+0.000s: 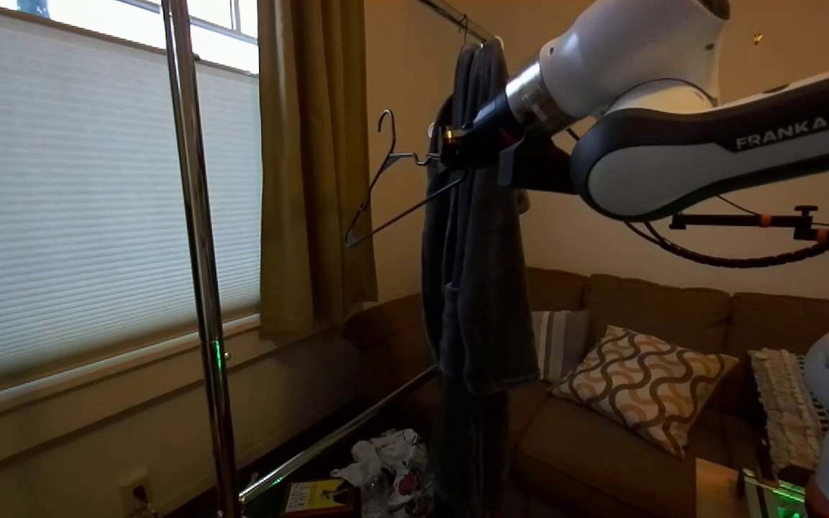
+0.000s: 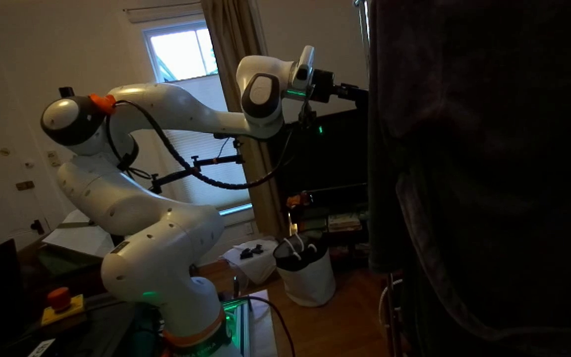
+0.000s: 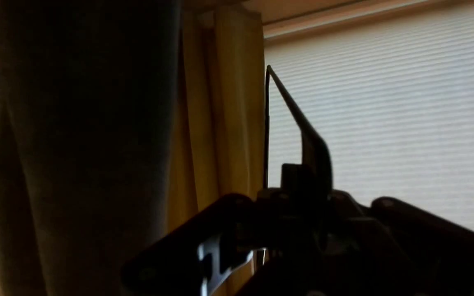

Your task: Move the black hanger to the bottom rail.

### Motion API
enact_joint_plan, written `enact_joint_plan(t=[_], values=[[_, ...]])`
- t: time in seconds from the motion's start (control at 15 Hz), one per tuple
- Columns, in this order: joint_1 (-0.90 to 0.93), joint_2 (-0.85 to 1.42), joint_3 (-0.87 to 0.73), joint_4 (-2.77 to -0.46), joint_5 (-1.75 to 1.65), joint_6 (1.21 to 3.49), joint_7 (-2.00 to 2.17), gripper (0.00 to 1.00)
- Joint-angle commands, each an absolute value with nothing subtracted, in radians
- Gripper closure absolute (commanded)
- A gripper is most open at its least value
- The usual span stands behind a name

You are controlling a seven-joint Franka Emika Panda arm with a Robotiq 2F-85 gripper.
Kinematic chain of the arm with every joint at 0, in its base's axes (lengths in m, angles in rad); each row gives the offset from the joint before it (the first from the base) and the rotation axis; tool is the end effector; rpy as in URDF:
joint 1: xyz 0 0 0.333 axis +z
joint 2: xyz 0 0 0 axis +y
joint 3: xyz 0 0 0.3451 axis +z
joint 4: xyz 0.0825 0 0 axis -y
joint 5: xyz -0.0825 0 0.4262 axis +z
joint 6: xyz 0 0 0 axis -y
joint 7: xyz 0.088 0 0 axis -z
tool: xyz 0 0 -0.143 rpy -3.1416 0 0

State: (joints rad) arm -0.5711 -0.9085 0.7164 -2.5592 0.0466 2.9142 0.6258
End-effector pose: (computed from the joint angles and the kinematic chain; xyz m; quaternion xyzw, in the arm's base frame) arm 0.4316 0.1248 0.5999 0.8129 -0.1635 0.5553 0.0641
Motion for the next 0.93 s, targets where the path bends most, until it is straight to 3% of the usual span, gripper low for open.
enact_joint_plan(t=[0.0,0.33,0.6,0.87], values=[[-0.424,-0.715,0.555,-2.563,0.048,2.924,0.493,0.98],[-0.120,-0.640,0.297,-2.589,0.131,2.855,0.321,0.98],[0.165,-0.738,0.088,-2.616,0.256,2.668,0.169,0.98],[0.292,-0.844,-0.041,-2.616,0.343,2.393,0.049,0.98]])
